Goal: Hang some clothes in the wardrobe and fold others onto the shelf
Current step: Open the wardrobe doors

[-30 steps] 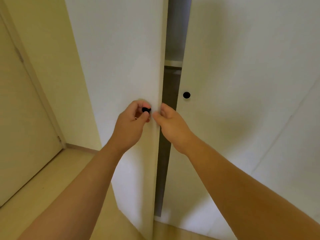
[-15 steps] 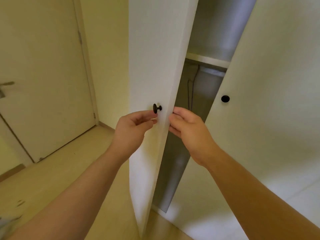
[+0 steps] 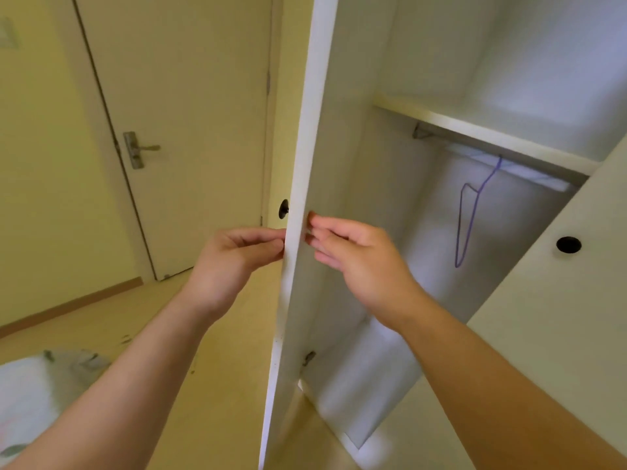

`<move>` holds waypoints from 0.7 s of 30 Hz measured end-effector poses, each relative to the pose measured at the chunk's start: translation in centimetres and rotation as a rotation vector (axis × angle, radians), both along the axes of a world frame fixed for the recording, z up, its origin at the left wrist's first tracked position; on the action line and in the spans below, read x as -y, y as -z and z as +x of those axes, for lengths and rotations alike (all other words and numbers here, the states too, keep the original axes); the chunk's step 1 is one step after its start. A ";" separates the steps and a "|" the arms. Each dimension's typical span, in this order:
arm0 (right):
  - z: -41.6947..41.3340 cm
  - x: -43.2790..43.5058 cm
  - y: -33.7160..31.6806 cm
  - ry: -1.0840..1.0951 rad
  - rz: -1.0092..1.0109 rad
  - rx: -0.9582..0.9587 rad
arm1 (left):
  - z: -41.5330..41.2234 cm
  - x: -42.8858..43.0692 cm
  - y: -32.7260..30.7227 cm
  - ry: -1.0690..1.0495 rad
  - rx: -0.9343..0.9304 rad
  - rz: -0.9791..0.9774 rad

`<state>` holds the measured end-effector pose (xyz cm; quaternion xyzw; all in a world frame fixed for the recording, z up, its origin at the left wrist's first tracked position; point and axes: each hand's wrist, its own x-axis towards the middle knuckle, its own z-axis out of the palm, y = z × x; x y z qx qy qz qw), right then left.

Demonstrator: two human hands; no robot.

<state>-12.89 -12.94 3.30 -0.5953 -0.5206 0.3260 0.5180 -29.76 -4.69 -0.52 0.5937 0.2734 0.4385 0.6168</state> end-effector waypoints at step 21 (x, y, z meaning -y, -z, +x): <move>-7.6 -13.0 -1.2 -0.291 -0.115 0.191 | -6.0 -7.9 1.4 -0.432 0.017 -0.026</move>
